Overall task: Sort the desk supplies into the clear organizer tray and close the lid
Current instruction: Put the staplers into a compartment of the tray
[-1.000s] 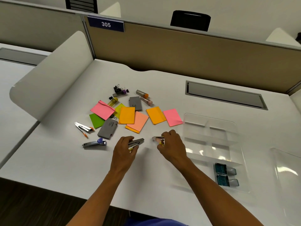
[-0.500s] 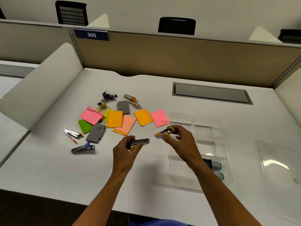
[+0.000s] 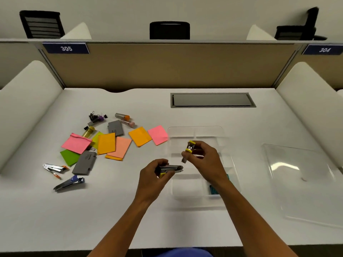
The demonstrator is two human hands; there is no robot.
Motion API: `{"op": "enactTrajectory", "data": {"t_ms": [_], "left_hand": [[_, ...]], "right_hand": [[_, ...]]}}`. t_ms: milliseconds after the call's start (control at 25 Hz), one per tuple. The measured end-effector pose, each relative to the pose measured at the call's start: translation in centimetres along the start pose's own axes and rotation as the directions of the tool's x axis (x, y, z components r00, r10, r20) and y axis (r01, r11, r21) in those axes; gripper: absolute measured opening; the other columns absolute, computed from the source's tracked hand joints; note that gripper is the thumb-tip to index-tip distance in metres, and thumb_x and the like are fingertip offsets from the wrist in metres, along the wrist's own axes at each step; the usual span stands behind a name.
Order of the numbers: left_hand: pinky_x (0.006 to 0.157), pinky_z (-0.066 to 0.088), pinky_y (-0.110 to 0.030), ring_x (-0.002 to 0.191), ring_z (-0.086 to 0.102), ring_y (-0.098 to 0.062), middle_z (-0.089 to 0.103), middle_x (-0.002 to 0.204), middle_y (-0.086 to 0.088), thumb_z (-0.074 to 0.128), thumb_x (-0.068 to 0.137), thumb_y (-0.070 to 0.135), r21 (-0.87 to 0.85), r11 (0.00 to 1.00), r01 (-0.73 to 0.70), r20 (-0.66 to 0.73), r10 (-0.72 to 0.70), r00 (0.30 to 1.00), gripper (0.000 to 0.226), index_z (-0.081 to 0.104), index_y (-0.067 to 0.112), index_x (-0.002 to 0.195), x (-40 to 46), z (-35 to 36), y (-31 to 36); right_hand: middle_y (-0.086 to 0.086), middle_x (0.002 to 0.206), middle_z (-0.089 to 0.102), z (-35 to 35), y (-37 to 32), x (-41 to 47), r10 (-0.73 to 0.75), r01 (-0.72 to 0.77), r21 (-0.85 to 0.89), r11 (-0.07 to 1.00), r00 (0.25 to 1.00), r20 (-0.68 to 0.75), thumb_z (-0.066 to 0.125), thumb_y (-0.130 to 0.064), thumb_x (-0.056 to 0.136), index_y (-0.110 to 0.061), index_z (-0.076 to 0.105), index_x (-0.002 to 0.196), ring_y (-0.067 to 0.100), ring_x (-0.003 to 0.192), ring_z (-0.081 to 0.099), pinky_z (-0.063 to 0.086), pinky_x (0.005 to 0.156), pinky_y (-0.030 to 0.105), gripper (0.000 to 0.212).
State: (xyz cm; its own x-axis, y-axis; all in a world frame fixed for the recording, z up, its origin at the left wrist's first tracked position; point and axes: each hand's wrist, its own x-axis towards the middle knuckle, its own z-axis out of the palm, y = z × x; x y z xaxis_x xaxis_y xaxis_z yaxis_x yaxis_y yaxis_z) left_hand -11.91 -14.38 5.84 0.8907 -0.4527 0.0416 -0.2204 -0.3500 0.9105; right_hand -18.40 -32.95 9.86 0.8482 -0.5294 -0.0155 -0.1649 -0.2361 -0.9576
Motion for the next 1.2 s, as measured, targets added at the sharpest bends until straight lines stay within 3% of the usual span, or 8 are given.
{"op": "enactTrajectory", "data": {"t_ms": [240,400,560,800,960,1200], "left_hand": [[0.078,0.047,-0.005,0.093,0.064,-0.004,0.068,0.108,0.009,0.076,0.080,0.019,0.126,0.992,0.019,0.167,-0.040,0.985,0.038,0.064,0.019,0.116,0.6,2.1,0.2],[0.076,0.043,-0.009,0.091,0.059,-0.008,0.064,0.112,0.004,0.075,0.080,0.020,0.374,0.927,0.027,0.338,-0.163,0.927,0.041,0.062,0.019,0.119,1.5,3.5,0.2],[0.070,0.041,-0.010,0.089,0.056,-0.007,0.062,0.110,0.005,0.075,0.077,0.022,0.461,0.886,-0.040,0.447,-0.193,0.873,0.040,0.063,0.023,0.115,2.4,4.3,0.2],[0.075,0.043,-0.016,0.089,0.056,-0.009,0.063,0.109,0.004,0.075,0.077,0.020,0.548,0.830,-0.102,0.486,-0.217,0.846,0.038,0.063,0.021,0.113,2.6,5.4,0.3],[0.077,0.050,-0.022,0.087,0.059,-0.014,0.064,0.104,-0.001,0.074,0.079,0.023,0.654,0.731,-0.196,0.518,-0.244,0.820,0.030,0.063,0.019,0.107,3.1,6.0,0.8],[0.067,0.042,-0.023,0.082,0.057,-0.017,0.062,0.105,-0.008,0.071,0.084,0.022,0.722,0.618,-0.312,0.575,-0.284,0.767,0.027,0.063,0.012,0.108,3.7,7.6,1.4]], "right_hand": [[-0.014,0.101,0.071,-1.5,0.9,-1.2,-0.007,0.004,-0.065,0.998,0.999,-0.039,0.079,-0.041,0.078,-0.027,0.065,0.115,0.000,0.092,0.066,0.053,0.071,0.014,0.042],[-0.014,0.102,0.070,-2.7,1.3,-1.7,-0.006,-0.002,-0.103,0.995,0.997,-0.075,0.078,-0.041,0.079,-0.027,0.065,0.115,0.001,0.094,0.066,0.053,0.071,0.014,0.041],[-0.018,0.102,0.068,-3.7,1.7,-2.0,-0.013,-0.001,-0.148,0.989,0.996,-0.091,0.078,-0.042,0.078,-0.031,0.063,0.114,-0.003,0.094,0.063,0.051,0.074,0.018,0.040],[-0.024,0.100,0.066,-4.0,2.6,-2.3,-0.016,-0.005,-0.201,0.980,0.995,-0.101,0.077,-0.050,0.075,-0.042,0.059,0.107,-0.005,0.093,0.062,0.049,0.074,0.018,0.037],[-0.024,0.105,0.063,-3.8,3.1,-2.3,-0.036,0.009,-0.306,0.952,0.996,-0.082,0.071,-0.059,0.073,-0.035,0.060,0.115,0.000,0.093,0.063,0.054,0.079,0.028,0.049],[-0.020,0.108,0.063,-3.6,3.5,-2.4,-0.048,0.028,-0.399,0.917,0.998,-0.039,0.069,-0.058,0.078,-0.036,0.060,0.118,0.005,0.094,0.062,0.056,0.083,0.034,0.046]]}}
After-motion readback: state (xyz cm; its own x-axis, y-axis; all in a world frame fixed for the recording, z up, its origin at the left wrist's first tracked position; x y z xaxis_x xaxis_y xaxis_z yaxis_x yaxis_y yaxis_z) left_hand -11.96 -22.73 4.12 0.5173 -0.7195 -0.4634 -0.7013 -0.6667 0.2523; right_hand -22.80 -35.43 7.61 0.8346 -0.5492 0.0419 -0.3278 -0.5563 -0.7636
